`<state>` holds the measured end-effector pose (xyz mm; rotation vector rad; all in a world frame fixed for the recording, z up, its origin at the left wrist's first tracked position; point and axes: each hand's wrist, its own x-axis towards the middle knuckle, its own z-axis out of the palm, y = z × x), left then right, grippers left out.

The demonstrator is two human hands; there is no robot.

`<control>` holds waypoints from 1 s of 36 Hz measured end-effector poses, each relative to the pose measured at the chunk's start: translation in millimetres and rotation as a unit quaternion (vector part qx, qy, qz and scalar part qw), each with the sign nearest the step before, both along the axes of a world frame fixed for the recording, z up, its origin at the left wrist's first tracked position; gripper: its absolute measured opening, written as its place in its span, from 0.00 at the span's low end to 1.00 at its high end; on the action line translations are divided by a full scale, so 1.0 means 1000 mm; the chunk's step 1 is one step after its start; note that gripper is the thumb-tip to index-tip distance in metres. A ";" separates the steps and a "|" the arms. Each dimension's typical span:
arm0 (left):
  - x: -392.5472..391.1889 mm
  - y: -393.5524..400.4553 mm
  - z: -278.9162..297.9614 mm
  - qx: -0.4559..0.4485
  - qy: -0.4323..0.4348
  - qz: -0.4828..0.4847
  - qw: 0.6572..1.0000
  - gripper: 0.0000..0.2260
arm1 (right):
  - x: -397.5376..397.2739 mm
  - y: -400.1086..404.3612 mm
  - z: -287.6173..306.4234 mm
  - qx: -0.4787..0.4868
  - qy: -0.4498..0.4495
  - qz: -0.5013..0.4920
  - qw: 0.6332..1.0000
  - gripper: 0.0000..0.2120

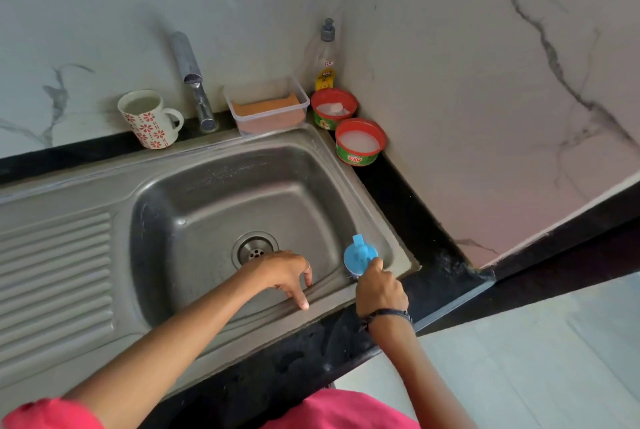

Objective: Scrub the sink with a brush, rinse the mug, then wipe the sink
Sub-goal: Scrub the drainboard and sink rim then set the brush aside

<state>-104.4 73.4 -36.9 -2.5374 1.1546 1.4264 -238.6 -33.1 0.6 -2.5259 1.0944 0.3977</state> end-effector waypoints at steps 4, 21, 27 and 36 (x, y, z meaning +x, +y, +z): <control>0.002 0.002 -0.002 0.000 0.012 0.011 1.000 0.24 | 0.007 -0.001 -0.002 -0.003 -0.004 0.010 1.000 0.16; -0.001 0.043 -0.013 -0.075 0.108 0.121 0.984 0.25 | -0.032 -0.012 0.015 0.022 0.009 0.021 1.000 0.16; -0.005 0.050 -0.018 -0.030 0.047 0.084 0.995 0.35 | -0.024 0.030 0.017 0.043 0.027 0.111 0.993 0.17; -0.015 0.057 -0.019 -0.074 0.054 0.114 0.989 0.28 | -0.016 -0.050 0.021 -0.025 0.027 -0.053 0.998 0.16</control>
